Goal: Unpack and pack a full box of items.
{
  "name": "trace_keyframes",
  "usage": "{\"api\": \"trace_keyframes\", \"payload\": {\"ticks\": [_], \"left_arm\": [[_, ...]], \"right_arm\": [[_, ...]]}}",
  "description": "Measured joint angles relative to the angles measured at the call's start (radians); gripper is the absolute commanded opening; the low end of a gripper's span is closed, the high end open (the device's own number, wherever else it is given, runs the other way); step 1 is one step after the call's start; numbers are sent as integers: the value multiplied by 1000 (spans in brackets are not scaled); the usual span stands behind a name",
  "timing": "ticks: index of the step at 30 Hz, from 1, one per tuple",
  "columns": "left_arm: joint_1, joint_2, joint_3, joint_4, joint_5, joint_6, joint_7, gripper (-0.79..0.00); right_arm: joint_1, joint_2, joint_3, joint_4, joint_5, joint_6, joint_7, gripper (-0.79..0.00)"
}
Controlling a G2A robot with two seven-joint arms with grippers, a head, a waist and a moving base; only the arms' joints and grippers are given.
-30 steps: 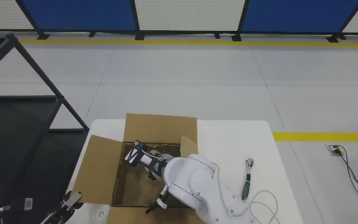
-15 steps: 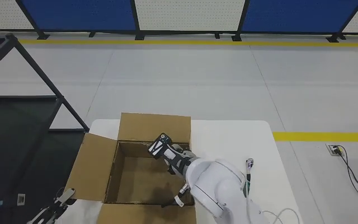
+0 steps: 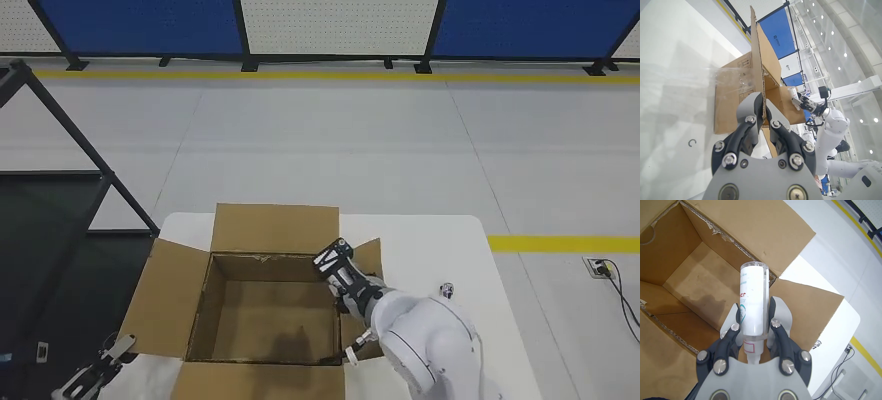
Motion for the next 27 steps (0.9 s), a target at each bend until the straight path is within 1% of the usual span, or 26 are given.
{"api": "trace_keyframes", "payload": {"ticks": [7,10,12,14,15,18,19,20,21,27], "left_arm": [[-1,1,2,0,11,13,9,-785],[3,1,6,-3,17,13,14,-745],[5,1,9,-5,19,14,14,-677],[9,0,12,-7,21,14,14,-677],[10,0,13,-8,23,12,13,-646],[16,0,14,-10,23,10,12,-456],[18,0,14,-11,23,12,11,-308],[19,1,15,-12,24,14,10,-77],[20,1,15,-13,24,15,9,0],[24,1,11,-18,29,23,11,0]], "right_arm": [[-40,12,67,14,4,14,-4,-785],[-52,15,84,27,20,17,-20,-785],[-57,18,97,36,31,17,-31,-785],[-62,20,109,45,41,17,-41,-785],[-63,21,113,49,44,18,-45,-785],[-67,24,120,63,50,23,-57,-785],[-67,25,124,68,55,26,-64,-785],[-68,26,126,71,60,27,-68,-785],[-68,26,128,73,63,28,-72,-785],[-70,30,118,36,71,29,-98,-785]]}}
